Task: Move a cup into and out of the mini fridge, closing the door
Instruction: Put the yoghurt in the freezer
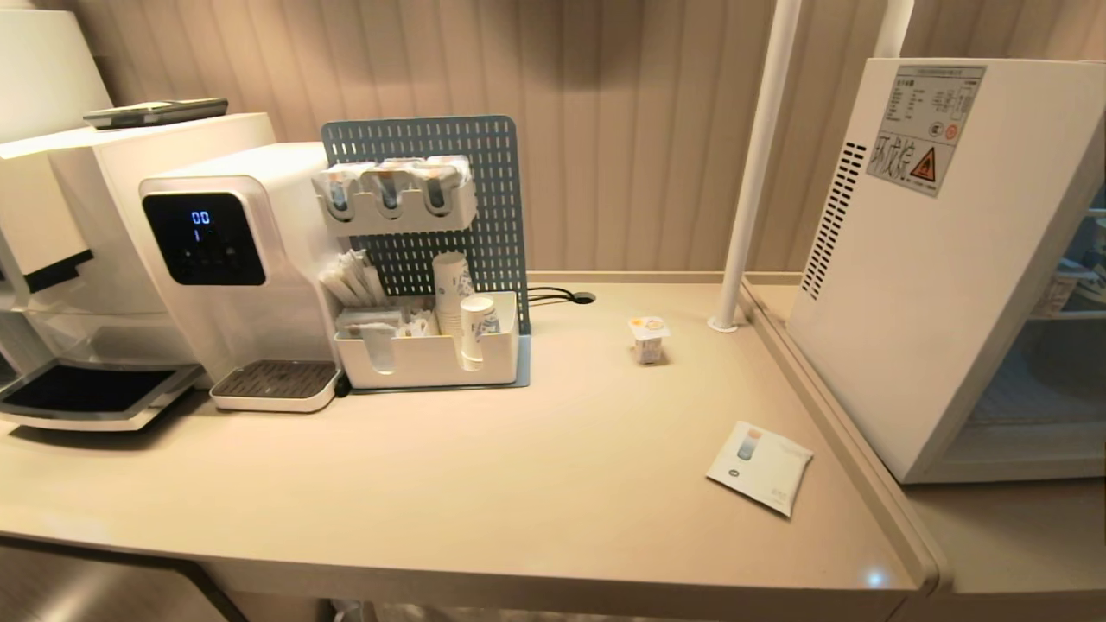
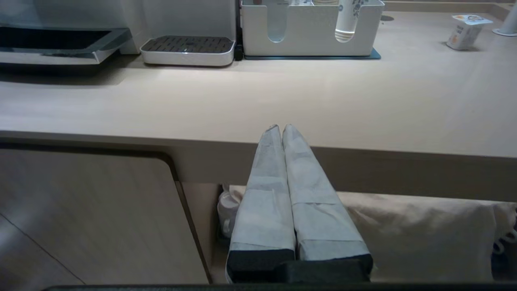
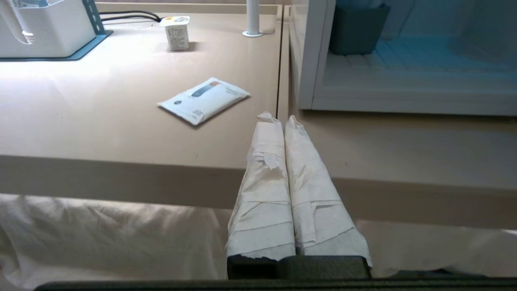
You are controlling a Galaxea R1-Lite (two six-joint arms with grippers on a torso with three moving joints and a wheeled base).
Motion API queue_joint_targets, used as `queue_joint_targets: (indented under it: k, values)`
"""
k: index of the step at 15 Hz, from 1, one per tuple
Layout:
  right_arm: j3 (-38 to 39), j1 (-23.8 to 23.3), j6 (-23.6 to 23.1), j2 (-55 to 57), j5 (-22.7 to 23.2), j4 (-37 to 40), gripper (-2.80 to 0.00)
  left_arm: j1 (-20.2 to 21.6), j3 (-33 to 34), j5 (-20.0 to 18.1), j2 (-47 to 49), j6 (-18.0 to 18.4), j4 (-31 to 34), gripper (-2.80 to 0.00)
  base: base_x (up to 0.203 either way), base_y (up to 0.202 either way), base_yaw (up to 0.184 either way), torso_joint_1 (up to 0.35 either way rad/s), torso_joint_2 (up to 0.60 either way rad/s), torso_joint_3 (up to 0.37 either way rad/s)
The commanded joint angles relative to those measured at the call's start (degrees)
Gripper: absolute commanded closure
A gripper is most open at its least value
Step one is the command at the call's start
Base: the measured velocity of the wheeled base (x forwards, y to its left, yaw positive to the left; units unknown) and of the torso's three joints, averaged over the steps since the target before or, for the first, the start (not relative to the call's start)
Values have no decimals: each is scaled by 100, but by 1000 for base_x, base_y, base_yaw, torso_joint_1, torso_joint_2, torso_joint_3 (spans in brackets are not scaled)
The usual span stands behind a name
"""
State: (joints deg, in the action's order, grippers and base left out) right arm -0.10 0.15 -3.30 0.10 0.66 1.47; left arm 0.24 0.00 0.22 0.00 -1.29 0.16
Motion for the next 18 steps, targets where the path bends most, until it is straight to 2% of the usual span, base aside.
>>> queue_joint_targets:
  k: [1, 13, 18]
  values:
    - [1, 3, -4, 8, 4, 3, 0, -7, 9, 4, 9, -3, 2, 0, 161, 0, -6, 2, -2, -1]
    - [1, 3, -4, 8, 4, 3, 0, 2, 9, 4, 9, -3, 2, 0, 8, 0, -1, 0, 0, 0]
    - [1, 3, -4, 8, 4, 3, 0, 2, 9, 4, 9, -3, 2, 0, 164, 0, 0, 1, 1, 5]
